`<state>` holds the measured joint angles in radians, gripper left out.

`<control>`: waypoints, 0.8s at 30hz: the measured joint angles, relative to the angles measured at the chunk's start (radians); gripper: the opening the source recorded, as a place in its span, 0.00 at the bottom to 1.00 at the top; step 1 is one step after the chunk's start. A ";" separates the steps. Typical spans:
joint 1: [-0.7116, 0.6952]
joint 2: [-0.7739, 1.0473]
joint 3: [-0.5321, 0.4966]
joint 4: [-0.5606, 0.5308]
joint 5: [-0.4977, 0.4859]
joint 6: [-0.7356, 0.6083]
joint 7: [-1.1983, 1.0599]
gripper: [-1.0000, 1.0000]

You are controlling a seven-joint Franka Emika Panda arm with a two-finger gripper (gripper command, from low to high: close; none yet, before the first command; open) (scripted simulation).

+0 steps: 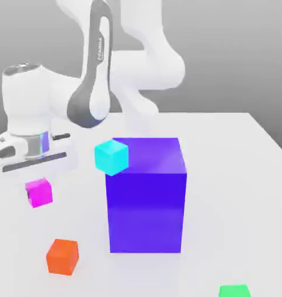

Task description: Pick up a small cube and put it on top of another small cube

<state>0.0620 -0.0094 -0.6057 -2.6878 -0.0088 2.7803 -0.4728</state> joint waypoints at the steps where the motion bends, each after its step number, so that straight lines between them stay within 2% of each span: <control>1: 0.029 0.011 0.015 0.036 0.019 -0.018 0.005 0.00; 10: 0.300 0.157 0.223 0.349 0.171 -0.177 0.030 0.00; 16: 0.432 0.275 0.358 0.460 0.152 -0.253 0.050 0.00; 19: 0.457 0.399 0.406 0.493 0.154 -0.202 0.035 0.00; 20: 0.452 0.437 0.417 0.497 0.164 -0.172 0.027 1.00; 24: 0.452 0.437 0.417 0.497 0.164 -0.172 0.027 1.00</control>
<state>0.5141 0.4276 -0.1885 -2.1910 0.1556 2.6080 -0.4455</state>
